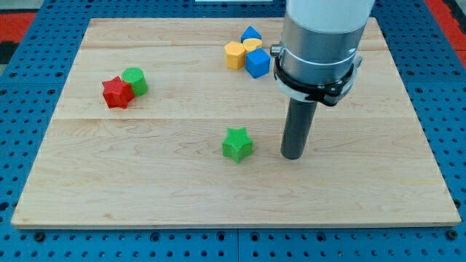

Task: Push green star towards center

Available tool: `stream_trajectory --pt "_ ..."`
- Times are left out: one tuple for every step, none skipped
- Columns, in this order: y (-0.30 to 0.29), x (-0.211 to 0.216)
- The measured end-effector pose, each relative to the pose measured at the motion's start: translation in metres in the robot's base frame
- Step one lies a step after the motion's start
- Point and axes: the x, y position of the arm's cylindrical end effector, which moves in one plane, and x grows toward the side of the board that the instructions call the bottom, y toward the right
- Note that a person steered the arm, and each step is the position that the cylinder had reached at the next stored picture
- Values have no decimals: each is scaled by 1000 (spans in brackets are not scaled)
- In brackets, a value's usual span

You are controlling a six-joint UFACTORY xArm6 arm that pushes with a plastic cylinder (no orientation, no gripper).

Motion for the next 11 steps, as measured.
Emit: stream_trajectory --pt "-19 6" --pt "-49 6" --pt "-68 6" --pt "-91 6" --pt "-107 6" --pt "-111 -3" --pt "-111 -29" --pt "-104 -44" --pt "-88 -45" --pt "-63 -44" --pt "-41 -46"
